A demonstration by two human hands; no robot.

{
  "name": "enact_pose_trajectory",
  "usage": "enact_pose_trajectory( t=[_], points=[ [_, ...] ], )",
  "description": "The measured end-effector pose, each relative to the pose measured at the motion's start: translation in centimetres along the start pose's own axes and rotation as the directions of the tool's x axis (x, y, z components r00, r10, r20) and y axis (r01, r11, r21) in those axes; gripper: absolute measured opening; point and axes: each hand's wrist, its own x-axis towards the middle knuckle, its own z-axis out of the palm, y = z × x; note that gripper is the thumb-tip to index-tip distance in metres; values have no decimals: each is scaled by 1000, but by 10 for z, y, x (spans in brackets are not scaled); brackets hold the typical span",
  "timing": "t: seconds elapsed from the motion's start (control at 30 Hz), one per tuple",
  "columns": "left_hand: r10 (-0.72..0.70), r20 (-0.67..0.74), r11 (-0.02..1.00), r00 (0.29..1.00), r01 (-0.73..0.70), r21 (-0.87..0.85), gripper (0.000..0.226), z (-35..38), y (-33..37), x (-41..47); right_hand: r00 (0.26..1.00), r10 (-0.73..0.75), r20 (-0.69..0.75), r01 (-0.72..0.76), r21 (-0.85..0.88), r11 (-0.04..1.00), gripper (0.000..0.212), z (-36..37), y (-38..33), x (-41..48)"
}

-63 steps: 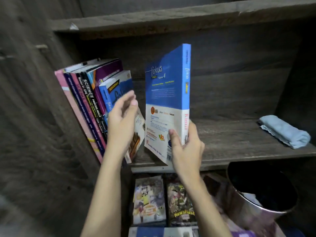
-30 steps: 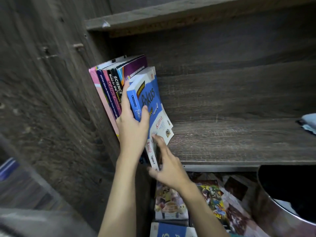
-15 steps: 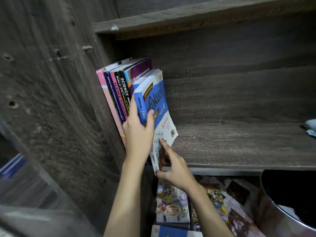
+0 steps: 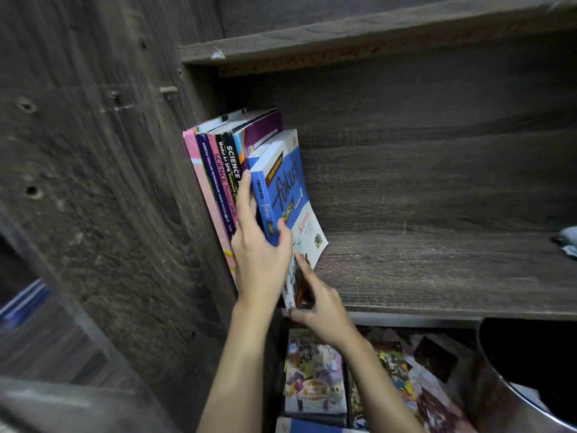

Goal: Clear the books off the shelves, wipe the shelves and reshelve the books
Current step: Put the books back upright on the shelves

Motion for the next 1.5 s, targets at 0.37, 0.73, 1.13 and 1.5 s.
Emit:
enact_pose_trajectory(
  t=[0.37, 0.73, 1.13, 1.5],
  points=[
    [86, -20, 991, 996, -83, 101, 82, 3, -8, 3, 1000, 8, -17, -9, -84, 996, 92, 11, 11, 7],
    [236, -80, 928, 969, -200, 315, 52, 17, -27, -9, 980, 199, 28, -197, 335, 922, 69, -9, 19, 27],
    [374, 75, 718, 924, -340, 607, 48, 14, -79, -54, 780, 625, 24, -449, 717, 533, 17, -41, 27, 125],
    [360, 3, 687, 933, -267, 676, 45, 28, -90, -49, 836, 541, 95, -478, 610, 632, 22, -31, 27, 142]
  ],
)
